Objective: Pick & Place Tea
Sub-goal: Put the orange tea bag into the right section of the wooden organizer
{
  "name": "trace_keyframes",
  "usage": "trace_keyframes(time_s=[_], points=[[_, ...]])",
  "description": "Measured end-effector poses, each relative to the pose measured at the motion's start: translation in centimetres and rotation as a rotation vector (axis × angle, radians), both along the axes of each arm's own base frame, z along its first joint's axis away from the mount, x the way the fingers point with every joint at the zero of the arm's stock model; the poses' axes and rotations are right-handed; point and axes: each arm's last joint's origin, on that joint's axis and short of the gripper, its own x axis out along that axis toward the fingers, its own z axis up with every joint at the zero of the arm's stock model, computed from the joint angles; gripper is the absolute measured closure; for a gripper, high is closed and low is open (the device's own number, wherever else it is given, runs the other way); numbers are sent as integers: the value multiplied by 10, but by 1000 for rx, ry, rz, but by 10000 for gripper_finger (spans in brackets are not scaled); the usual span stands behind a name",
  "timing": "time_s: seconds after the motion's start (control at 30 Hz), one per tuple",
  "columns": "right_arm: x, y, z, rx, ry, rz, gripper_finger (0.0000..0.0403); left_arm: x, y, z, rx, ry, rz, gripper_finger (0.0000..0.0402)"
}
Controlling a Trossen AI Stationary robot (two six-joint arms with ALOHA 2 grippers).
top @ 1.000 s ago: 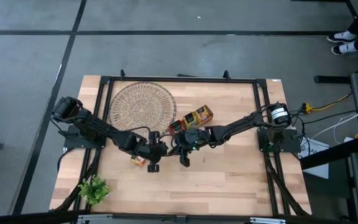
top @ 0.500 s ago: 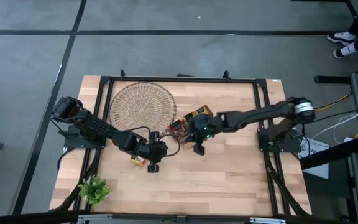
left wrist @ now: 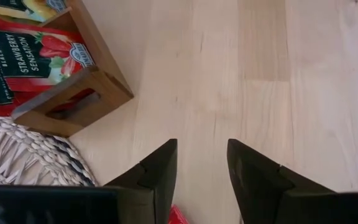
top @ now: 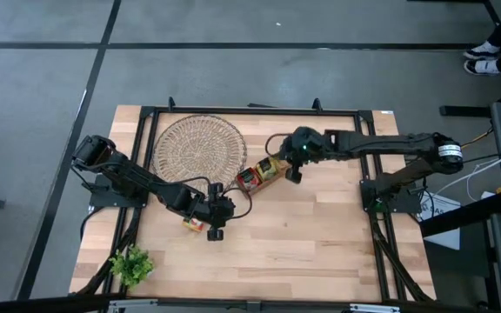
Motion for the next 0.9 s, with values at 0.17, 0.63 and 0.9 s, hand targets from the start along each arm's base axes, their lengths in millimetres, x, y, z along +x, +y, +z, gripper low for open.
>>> trace_keyframes(time_s=[0.17, 0.63, 0.9], points=[[-9, -21, -25, 39, 17, -31, 400, 0, 0, 0, 4, -5, 14, 265], [-24, -48, -58, 73, -69, -63, 398, 2, 0, 1, -3, -26, 15, 269], [-27, -49, -65, 41, -57, -131, 362, 2, 1, 2, 15, -34, 28, 271]])
